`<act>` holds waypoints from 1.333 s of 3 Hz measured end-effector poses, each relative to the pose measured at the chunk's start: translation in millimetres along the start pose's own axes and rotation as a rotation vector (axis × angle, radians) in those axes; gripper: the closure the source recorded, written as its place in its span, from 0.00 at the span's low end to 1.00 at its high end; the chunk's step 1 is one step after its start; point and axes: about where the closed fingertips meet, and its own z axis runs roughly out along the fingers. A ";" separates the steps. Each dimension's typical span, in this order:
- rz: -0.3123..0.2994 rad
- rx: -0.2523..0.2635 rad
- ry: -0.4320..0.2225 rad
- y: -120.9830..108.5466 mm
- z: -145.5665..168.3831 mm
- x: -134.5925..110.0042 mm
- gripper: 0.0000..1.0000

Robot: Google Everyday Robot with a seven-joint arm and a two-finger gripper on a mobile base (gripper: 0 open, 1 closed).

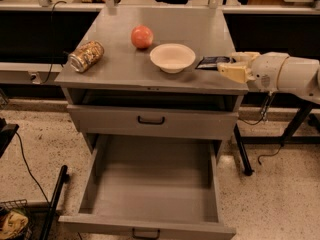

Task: Pick rxbar blueberry from middle drawer and place on counter

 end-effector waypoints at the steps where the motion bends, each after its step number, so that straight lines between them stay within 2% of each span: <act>1: -0.001 -0.005 0.001 2.3 1.9 -0.5 0.28; 2: -0.001 -0.009 0.001 3.9 4.0 -0.8 0.05; 3: -0.002 -0.012 0.001 4.9 5.2 -1.1 0.00; 4: -0.002 -0.012 0.001 4.9 5.2 -1.1 0.00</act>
Offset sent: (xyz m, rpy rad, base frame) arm -0.0002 0.0027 -0.0003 -0.0010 0.0015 0.0043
